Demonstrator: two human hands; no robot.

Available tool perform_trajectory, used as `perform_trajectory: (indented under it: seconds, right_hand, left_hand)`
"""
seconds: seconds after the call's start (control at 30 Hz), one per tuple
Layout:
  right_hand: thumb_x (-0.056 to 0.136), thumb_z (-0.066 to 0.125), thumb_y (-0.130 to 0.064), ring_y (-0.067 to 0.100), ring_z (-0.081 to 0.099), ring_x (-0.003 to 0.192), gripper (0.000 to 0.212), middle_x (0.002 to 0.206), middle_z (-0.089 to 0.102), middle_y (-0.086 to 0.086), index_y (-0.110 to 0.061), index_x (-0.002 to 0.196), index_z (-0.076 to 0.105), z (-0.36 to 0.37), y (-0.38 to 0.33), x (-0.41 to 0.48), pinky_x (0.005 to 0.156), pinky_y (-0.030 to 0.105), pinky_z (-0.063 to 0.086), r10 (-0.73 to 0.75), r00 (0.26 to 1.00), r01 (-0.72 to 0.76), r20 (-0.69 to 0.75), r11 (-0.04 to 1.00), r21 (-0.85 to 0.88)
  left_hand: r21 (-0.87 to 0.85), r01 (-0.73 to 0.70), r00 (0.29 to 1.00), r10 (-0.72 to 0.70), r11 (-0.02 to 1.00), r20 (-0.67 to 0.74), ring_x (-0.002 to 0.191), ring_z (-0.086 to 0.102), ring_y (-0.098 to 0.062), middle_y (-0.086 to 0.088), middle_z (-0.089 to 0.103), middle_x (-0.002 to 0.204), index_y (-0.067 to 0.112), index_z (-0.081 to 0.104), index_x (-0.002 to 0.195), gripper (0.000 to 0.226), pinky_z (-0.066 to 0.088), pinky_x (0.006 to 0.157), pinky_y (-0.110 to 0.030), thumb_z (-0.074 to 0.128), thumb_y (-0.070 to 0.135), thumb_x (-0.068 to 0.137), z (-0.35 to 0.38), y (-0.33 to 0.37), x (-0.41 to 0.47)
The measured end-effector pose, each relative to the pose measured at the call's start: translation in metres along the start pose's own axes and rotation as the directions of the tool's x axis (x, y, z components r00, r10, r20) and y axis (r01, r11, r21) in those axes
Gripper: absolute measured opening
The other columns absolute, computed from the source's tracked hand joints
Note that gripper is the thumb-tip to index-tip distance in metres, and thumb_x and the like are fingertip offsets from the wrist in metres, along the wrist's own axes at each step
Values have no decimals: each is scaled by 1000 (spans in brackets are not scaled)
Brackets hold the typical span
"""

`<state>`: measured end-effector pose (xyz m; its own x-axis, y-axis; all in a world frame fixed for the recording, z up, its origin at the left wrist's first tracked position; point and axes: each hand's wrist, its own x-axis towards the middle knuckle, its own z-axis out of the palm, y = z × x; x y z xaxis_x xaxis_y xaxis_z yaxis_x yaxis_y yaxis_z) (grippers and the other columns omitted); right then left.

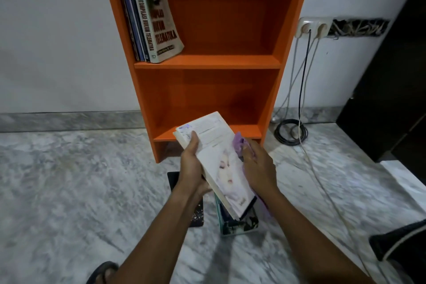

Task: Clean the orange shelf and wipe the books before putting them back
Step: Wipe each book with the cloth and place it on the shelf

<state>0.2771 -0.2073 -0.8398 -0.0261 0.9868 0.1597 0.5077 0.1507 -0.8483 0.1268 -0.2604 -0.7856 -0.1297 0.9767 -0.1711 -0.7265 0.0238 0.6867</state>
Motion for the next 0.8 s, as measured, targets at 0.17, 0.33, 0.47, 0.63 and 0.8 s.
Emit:
perform_trajectory:
  seconds: [0.17, 0.33, 0.47, 0.63, 0.8]
  right_hand:
    - [104, 50, -37, 28, 66, 110, 35, 116, 73, 11, -12, 112, 72, -25, 14, -10, 97, 44, 49, 257, 965, -264, 61, 934, 242]
    - [97, 60, -26, 7, 73, 100, 28, 113, 77, -5, -12, 121, 62, -58, -1, -12, 88, 25, 58, 114, 870, -405, 479, 721, 563]
    - [73, 87, -13, 32, 69, 115, 63, 130, 68, 18, -3, 130, 62, -60, -1, -7, 96, 44, 56, 24, 813, -464, 581, 629, 624]
    - [82, 81, -6, 25, 74, 101, 25, 104, 78, 4, -14, 105, 74, -34, -18, -2, 91, 48, 58, 112, 990, -140, 83, 805, 577]
    - [83, 66, -13, 2, 53, 60, 19, 69, 56, -18, -30, 85, 58, -17, -39, -15, 52, 17, 37, -403, 888, 421, -223, 906, 41]
  left_hand:
    - [7, -9, 998, 8, 1000, 61, 115, 67, -35, -13, 70, 127, 12, 62, 129, 47, 52, 96, -54, 39, 45, 105, -16, 21, 10]
    - [-28, 82, 987, -78, 996, 139, 121, 63, -38, -15, 66, 133, 11, 65, 129, 53, 56, 94, -52, 35, 47, 105, -8, 27, 5]
    - [226, -41, 999, 44, 973, -10, 101, 74, -23, -3, 76, 114, 21, 71, 112, 33, 61, 82, -40, 45, 40, 105, 7, 22, 5]
    - [848, -62, 783, 553, 526, -285, 117, 55, -15, 13, 54, 130, 32, 43, 140, 64, 47, 97, -41, 65, 60, 87, 17, -8, 9]
    - [465, -84, 989, 130, 882, -66, 108, 68, -24, -7, 61, 126, 31, 38, 129, 81, 59, 91, -43, 82, 60, 68, 51, -25, 8]
